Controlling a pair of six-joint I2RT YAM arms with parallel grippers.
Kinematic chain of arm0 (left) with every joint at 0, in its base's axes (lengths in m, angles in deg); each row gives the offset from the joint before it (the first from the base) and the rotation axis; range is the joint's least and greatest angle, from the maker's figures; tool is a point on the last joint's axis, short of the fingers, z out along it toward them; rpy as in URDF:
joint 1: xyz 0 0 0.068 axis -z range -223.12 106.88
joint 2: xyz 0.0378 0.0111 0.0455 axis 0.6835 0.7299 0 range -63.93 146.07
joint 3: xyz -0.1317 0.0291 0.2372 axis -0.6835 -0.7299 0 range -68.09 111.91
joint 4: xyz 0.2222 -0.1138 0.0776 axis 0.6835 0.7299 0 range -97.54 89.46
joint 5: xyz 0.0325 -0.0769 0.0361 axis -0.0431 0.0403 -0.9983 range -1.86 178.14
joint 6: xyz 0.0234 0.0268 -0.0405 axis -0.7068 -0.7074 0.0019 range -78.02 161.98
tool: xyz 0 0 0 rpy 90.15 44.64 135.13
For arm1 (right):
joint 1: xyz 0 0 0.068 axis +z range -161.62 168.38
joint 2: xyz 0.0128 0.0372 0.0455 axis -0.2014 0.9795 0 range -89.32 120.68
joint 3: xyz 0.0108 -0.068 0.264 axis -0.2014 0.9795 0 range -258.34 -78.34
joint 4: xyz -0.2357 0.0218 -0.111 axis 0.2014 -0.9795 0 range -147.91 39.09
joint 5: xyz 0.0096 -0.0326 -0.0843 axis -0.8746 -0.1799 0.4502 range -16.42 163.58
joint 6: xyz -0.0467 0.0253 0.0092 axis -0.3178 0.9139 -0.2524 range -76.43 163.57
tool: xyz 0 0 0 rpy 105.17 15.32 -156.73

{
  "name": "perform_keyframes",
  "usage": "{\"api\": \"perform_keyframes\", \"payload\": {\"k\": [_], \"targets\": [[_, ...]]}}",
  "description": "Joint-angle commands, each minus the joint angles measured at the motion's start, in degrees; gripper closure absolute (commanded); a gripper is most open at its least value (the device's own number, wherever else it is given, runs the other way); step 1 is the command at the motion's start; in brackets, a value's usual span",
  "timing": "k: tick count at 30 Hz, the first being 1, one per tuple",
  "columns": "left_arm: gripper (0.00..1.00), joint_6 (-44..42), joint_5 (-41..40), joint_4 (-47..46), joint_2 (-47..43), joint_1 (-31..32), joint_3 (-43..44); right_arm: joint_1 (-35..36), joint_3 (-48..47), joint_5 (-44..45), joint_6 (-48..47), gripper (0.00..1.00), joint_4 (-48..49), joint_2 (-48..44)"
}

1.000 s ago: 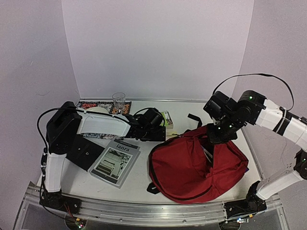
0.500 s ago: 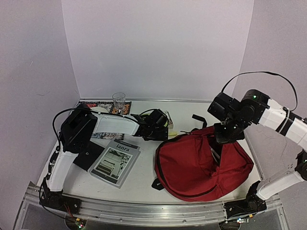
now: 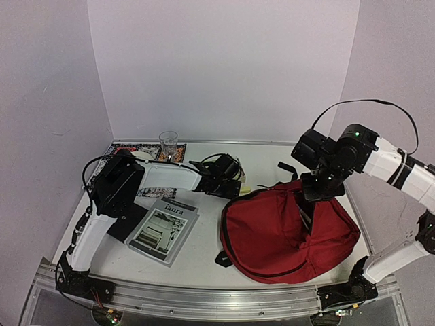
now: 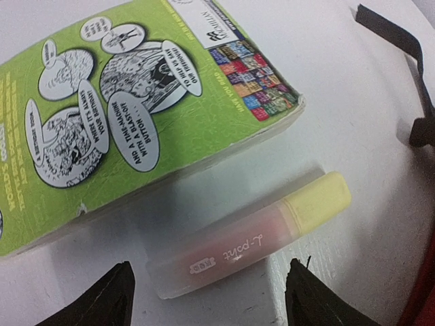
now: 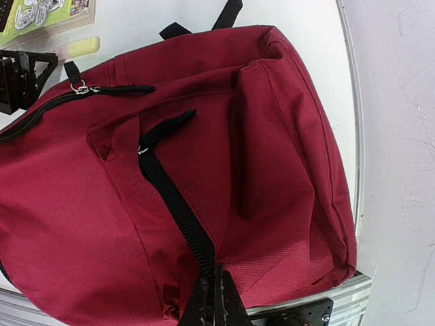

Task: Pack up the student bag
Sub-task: Pick up the pen at the center of the board.

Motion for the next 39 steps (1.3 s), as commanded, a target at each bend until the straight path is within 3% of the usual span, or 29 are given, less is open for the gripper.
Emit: {"api": "perform_keyframes", "payload": {"k": [1,11,19,23,29,39], "targets": [[0.22,-11.32,-0.22,-0.10,0.75,-0.14,3.37,-0.20,-1.94,1.92,-0.53,1.00,-2.53,0.50],[0.23,-22.73,6.67,0.03,3.46,-0.53,5.46,-0.17,-2.36,1.00,-1.36,1.00,-1.32,1.12],[0.27,-25.90,8.64,0.71,4.99,-1.99,7.38,-0.20,-2.48,0.52,-1.82,1.00,-0.51,1.36],[0.40,-26.09,9.40,1.53,5.83,-2.03,6.92,-0.18,-2.54,0.34,-1.94,1.00,-0.02,1.54],[0.72,-26.05,9.45,2.44,4.82,-2.01,2.38,-0.18,-2.33,-0.22,-2.18,1.00,0.91,1.94],[0.97,-21.05,6.74,2.43,-6.13,-2.06,-8.81,-0.18,-3.08,-2.55,-4.32,1.00,4.19,3.59]]}}
